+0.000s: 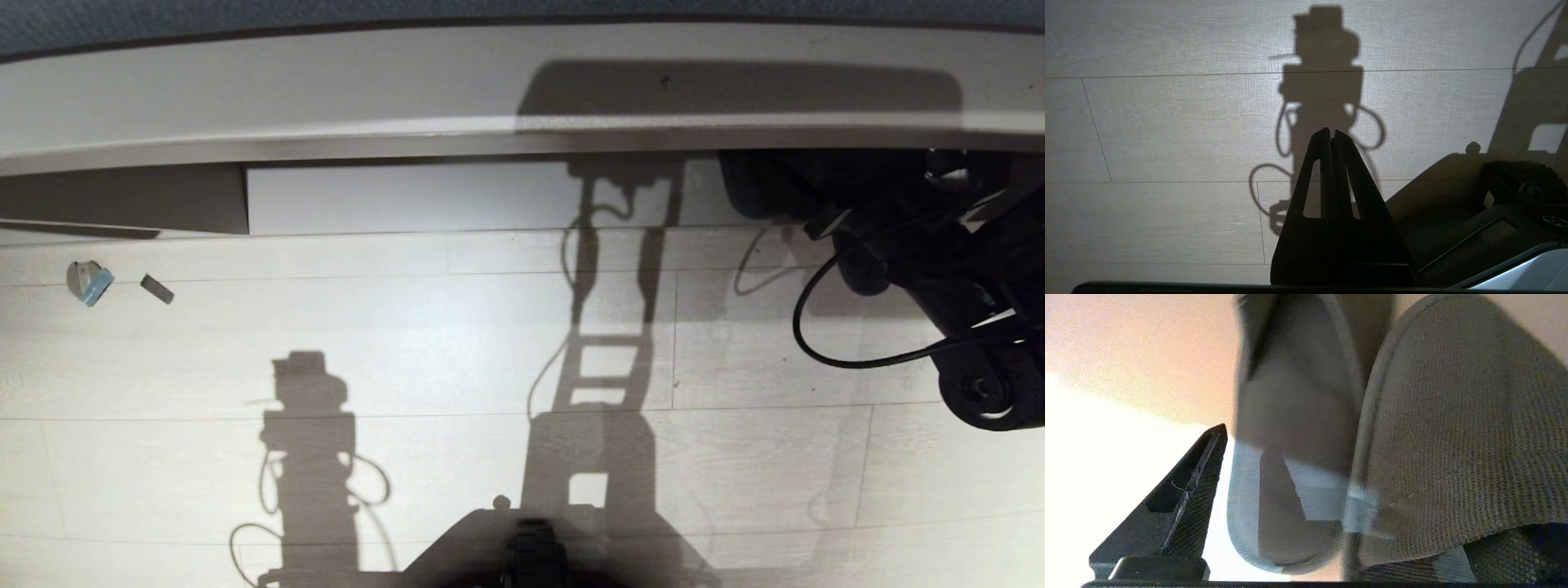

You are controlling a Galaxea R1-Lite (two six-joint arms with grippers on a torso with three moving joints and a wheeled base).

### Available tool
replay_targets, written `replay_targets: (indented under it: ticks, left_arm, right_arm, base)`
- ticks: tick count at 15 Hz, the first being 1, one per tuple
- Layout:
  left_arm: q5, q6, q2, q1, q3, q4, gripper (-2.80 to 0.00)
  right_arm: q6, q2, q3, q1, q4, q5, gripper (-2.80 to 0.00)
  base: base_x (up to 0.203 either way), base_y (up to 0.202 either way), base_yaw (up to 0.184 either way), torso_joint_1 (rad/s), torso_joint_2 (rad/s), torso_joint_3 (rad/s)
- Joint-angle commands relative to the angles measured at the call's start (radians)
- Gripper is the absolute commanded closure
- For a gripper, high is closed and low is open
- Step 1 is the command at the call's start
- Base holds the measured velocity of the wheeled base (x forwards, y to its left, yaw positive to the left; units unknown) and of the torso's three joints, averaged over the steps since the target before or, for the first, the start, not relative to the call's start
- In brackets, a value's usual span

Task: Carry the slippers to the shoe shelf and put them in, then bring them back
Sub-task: Place the slippers into the shoe cabinet

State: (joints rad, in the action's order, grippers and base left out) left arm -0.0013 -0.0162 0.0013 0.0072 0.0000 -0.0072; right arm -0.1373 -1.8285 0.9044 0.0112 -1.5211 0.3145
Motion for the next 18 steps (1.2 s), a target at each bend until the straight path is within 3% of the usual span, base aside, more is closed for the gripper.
replay_targets:
  ticks: [1,6,12,18]
  left_arm:
    - [0.000,-0.001,0.000,0.000,0.000,0.000,0.00]
    - [0.000,-0.001,0.000,0.000,0.000,0.000,0.00]
    - [0.000,-0.001,0.000,0.000,0.000,0.000,0.00]
    - [0.000,-0.001,0.000,0.000,0.000,0.000,0.00]
  right_arm:
    - [-0.002,-0.002,0.019,-0.006,-0.009,0.006,-2.80]
    - [0.001,-0.100,0.168,-0.021,0.001,0.050,-2.80]
    - [0.002,-0.150,0.323,-0.010,0.124,0.124,-2.80]
    - [-0.006,-0.084,0.223,-0.010,0.143,0.128,-2.80]
  base:
    - [0.000,0.000,0.000,0.000,0.00,0.000]
    - [0.000,0.000,0.000,0.000,0.00,0.000]
    - [0.000,0.000,0.000,0.000,0.00,0.000]
    - [0.000,0.000,0.000,0.000,0.00,0.000]
